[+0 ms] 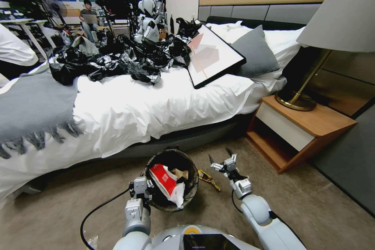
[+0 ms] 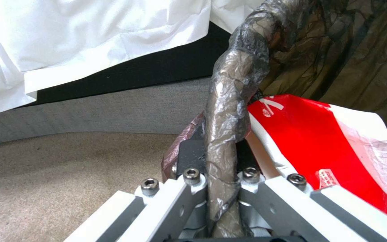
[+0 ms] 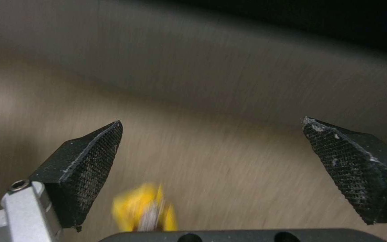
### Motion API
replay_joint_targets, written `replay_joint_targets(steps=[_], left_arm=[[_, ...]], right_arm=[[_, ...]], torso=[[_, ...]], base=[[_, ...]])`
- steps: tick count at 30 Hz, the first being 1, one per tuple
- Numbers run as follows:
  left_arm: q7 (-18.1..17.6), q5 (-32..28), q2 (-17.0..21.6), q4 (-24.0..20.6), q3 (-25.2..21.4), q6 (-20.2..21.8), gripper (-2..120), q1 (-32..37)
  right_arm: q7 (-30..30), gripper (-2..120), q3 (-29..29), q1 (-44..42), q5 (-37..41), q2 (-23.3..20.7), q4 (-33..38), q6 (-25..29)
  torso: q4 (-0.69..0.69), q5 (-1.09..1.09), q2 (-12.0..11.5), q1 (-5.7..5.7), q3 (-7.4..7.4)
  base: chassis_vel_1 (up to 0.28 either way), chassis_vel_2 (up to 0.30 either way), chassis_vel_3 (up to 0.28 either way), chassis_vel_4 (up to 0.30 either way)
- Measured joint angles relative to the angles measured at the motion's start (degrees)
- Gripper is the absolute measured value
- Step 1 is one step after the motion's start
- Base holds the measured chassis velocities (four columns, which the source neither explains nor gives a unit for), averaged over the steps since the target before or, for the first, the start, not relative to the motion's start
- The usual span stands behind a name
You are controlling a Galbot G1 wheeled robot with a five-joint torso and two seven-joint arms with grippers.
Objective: Pick up the trash bin, then pick up the garbage from the floor and place it into the trash bin.
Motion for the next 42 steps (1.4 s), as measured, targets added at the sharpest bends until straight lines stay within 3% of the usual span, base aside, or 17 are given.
replay_joint_targets(steps=[10,13,17,36,42], left_arm=[[0.0,0.0,0.1,0.2,0.0,0.1,0,-0.1],[0.0,0.1,0.0,0.2,0.1,0.1,0,0.0],[0.0,0.2,0.1,0.2,0.2,0.1,0,0.2],[0.0,0.8,-0.3,0.2,0.4,-0.1,0,0.7],[0.0,1.0,-0.4,0.2,0.4,-0.3,0,0.8]], right_arm=[[-6.0,100,-2.1,3.5,-1.4,1.3,-9.0,-1.8],[-11.5,100,-1.1,4.6,-2.2,2.1,-12.0,-1.7],[-14.7,100,-0.4,5.8,-3.7,2.7,-16.0,-0.9],[-15.8,100,0.5,13.4,-6.3,7.9,-31.6,4.2],[-15.8,88,0.5,14.6,-6.4,8.8,-33.5,5.0]], torso=[[-0.01,-0.01,0.0,0.0,0.0],[0.0,-0.01,0.0,0.0,0.0],[-0.01,-0.01,0.0,0.0,0.0],[0.0,0.0,0.0,0.0,0.0],[0.0,-0.01,0.0,0.0,0.0]], base=[[0.0,0.0,0.0,0.0],[0.0,0.0,0.0,0.0],[0.0,0.0,0.0,0.0],[0.0,0.0,0.0,0.0],[0.0,0.0,0.0,0.0]])
